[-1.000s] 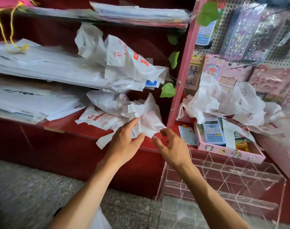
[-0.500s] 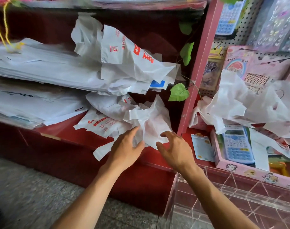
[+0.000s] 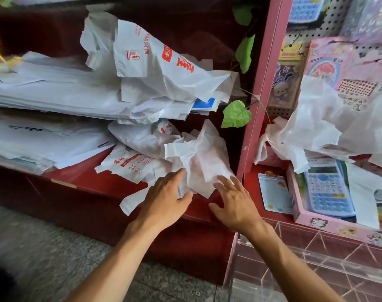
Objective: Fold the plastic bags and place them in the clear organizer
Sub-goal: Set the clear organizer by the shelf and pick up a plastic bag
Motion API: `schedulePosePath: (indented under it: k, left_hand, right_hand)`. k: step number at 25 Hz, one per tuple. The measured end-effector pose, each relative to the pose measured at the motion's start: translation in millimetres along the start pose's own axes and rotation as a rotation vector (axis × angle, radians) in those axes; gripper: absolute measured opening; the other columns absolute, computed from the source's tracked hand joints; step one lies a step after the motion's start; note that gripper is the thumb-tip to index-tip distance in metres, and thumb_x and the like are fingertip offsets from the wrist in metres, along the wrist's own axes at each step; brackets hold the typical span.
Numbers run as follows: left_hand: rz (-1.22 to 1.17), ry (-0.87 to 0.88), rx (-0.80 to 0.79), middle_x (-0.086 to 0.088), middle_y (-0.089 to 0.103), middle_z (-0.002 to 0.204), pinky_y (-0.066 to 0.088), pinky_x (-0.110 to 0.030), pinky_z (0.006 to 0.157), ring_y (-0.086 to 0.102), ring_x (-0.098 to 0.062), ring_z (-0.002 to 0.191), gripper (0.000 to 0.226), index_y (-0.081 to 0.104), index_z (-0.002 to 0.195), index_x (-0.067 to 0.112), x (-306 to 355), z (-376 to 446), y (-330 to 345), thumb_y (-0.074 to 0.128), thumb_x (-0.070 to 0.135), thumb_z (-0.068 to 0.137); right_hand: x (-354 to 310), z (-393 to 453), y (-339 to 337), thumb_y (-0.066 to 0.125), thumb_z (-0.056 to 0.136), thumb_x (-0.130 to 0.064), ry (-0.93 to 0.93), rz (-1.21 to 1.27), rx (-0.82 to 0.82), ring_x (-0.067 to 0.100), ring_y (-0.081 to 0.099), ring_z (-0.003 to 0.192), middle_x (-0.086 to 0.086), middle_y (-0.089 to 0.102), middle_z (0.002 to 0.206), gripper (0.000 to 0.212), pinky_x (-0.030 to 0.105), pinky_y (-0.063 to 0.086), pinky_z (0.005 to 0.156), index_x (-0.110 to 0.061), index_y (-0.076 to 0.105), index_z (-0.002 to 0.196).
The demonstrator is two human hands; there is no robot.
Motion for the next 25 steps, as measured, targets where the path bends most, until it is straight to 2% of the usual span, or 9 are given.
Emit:
schedulePosePath:
  k: [3,5,8,10,12,15,18,21,25]
  left_hand:
    - [-0.05,-0.001,0.013,0.004,0.039,0.154,0.032,-0.032,0.11,0.034,-0.016,0.141,0.064,0.03,0.153,0.025,5,-1,-3,0.057,0.037,0.096]
    - [-0.063,0.021,0.015,0.005,0.038,0.155,0.031,-0.03,0.11,0.033,-0.014,0.142,0.065,0.03,0.153,0.025,6,-3,-4,0.058,0.036,0.096]
    - [-0.066,0.058,0.043,0.007,0.038,0.155,0.028,-0.026,0.109,0.033,-0.013,0.141,0.064,0.031,0.153,0.024,8,-5,-6,0.059,0.034,0.095]
    - [-0.085,0.086,0.07,0.007,0.039,0.154,0.029,-0.027,0.11,0.033,-0.014,0.141,0.064,0.033,0.152,0.024,10,-1,-9,0.06,0.031,0.094]
    - [-0.15,0.079,0.079,0.007,0.04,0.153,0.029,-0.029,0.111,0.034,-0.013,0.141,0.064,0.036,0.151,0.025,16,3,-11,0.062,0.031,0.093]
    - [-0.261,0.073,0.108,0.01,0.043,0.151,0.032,-0.032,0.112,0.037,-0.01,0.138,0.063,0.038,0.149,0.028,29,6,-15,0.064,0.029,0.091]
    - [-0.289,0.143,0.14,0.016,0.045,0.146,0.035,-0.033,0.112,0.039,-0.006,0.136,0.062,0.042,0.146,0.031,36,3,-21,0.065,0.019,0.09]
    - [-0.257,0.182,0.101,0.019,0.044,0.142,0.034,-0.03,0.112,0.038,-0.002,0.134,0.07,0.044,0.145,0.031,28,-4,-22,0.063,0.003,0.084]
    - [-0.162,0.224,0.077,0.015,0.046,0.141,0.038,-0.031,0.11,0.042,-0.003,0.127,0.073,0.046,0.144,0.031,9,-8,-27,0.07,0.005,0.079]
  right_hand:
    - [0,6,-5,0.049,0.096,-0.051,0.022,-0.046,-0.039,0.028,-0.006,0.152,-0.003,0.001,0.165,0.053,0.048,0.013,0.12,-0.024,0.047,0.141]
    - [-2,13,-5,0.046,0.097,-0.052,0.039,-0.07,-0.074,0.03,-0.005,0.152,-0.004,0.001,0.165,0.058,0.048,0.012,0.12,-0.019,0.042,0.145]
    - [-4,5,-10,0.049,0.095,-0.047,0.005,0.014,0.016,0.028,0.01,0.15,-0.003,0.018,0.162,0.064,0.045,0.02,0.119,-0.014,0.036,0.148]
    - [-8,-11,-24,0.052,0.09,-0.043,-0.057,0.113,0.171,0.027,0.03,0.142,0.001,0.036,0.155,0.06,0.044,0.034,0.112,-0.014,0.046,0.142]
    - [-8,-26,-42,0.054,0.086,-0.039,-0.066,0.239,0.279,0.023,0.044,0.131,0.001,0.047,0.146,0.057,0.037,0.039,0.106,-0.014,0.054,0.137]
    - [-2,-44,-66,0.064,0.089,-0.029,-0.038,0.471,0.306,0.012,0.054,0.119,-0.005,0.052,0.14,0.047,0.026,0.045,0.099,-0.015,0.058,0.134]
    - [9,-55,-82,0.066,0.089,-0.016,0.017,0.684,0.285,0.005,0.06,0.099,-0.014,0.055,0.129,0.04,0.022,0.052,0.081,-0.02,0.061,0.128]
    - [17,-60,-82,0.061,0.085,0.002,0.005,0.798,0.28,0.007,0.062,0.095,-0.011,0.058,0.123,0.047,0.02,0.051,0.072,-0.02,0.06,0.126]
    - [17,-69,-81,0.067,0.083,-0.001,-0.03,0.736,0.323,0.008,0.062,0.094,-0.013,0.061,0.116,0.045,0.023,0.054,0.07,-0.02,0.062,0.124]
Point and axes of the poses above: each hand's wrist, its own z-axis towards the middle knuckle, its own y-axis out of the palm, x = y × z, the point moved 3 cm from there along z, towards the middle knuckle
